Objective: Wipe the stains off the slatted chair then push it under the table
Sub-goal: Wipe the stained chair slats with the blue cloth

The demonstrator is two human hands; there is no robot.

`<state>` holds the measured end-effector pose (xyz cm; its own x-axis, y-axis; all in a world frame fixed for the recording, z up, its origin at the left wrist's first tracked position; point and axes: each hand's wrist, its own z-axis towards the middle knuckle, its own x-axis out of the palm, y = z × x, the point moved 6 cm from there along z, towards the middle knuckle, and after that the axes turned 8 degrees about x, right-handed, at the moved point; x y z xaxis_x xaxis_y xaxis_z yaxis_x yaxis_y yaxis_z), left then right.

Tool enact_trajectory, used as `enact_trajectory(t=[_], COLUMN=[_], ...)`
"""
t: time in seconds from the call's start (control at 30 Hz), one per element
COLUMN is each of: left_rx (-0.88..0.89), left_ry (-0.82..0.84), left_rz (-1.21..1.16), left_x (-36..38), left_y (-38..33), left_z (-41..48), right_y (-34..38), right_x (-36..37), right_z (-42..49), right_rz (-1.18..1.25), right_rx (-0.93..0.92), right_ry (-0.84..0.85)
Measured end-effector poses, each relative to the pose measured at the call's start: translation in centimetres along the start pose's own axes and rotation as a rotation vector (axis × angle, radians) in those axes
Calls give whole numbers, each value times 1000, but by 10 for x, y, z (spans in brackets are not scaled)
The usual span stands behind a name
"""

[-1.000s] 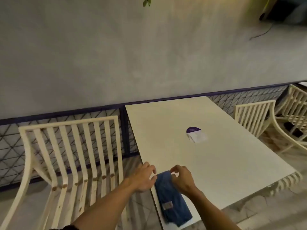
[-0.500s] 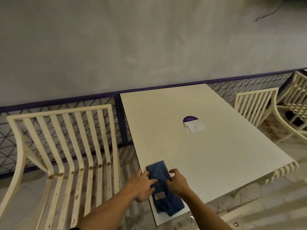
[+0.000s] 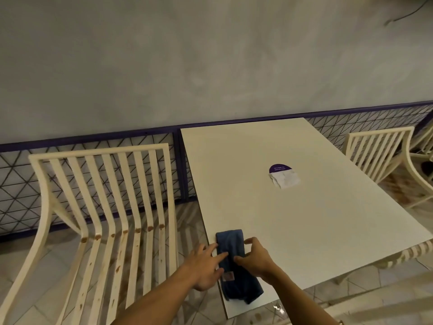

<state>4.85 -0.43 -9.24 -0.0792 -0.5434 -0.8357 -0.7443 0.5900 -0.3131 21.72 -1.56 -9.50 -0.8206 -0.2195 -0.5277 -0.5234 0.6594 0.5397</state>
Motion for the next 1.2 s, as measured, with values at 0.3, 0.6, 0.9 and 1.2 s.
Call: enact_trajectory(t=[0.3,0.6,0.9,1.2], left_rx=[29,62,-71,-288], left_ry=[-237,-452,-562,-896], left_rz=[-416,-828,-1129,-1649], left_x=[-29,-62,-60,-49], left_y=[1,13,43,69], left_z=[-16,-45,-82,-123], right_y=[34,89,112,132], right_x=[-9,-10,20,57], right_z=[-26,-52,-63,-62], right_rz=[121,18,273,523], right_rx=[-209,-468,-433,-359], right_ry=[14,47,342,488])
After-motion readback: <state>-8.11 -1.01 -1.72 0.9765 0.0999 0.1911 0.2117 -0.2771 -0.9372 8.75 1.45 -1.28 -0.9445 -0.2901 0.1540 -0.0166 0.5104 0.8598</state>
